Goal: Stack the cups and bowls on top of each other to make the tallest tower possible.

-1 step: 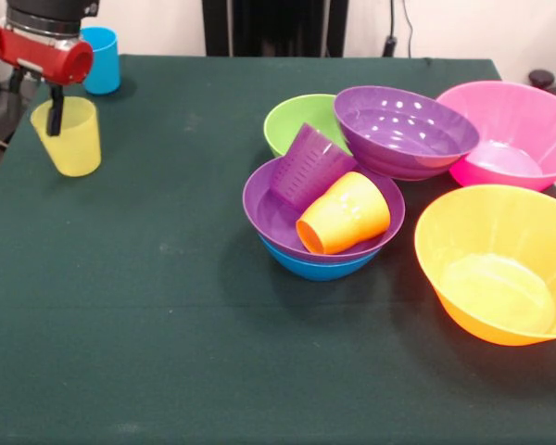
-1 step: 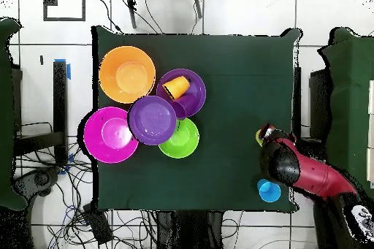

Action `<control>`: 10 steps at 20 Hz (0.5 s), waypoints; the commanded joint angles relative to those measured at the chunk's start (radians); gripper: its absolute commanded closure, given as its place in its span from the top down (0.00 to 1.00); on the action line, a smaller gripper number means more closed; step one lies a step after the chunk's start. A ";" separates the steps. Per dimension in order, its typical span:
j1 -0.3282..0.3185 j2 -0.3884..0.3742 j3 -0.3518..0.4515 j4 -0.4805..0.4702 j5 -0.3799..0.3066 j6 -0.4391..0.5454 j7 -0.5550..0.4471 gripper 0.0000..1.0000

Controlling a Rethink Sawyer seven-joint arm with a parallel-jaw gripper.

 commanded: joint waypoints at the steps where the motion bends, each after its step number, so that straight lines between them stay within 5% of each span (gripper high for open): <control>1: 0.078 0.000 0.045 0.009 -0.018 0.123 0.043 1.00; 2: 0.096 0.001 0.023 0.001 -0.017 0.130 0.045 0.00; 10: 0.099 0.005 0.020 -0.008 -0.030 0.119 0.031 0.00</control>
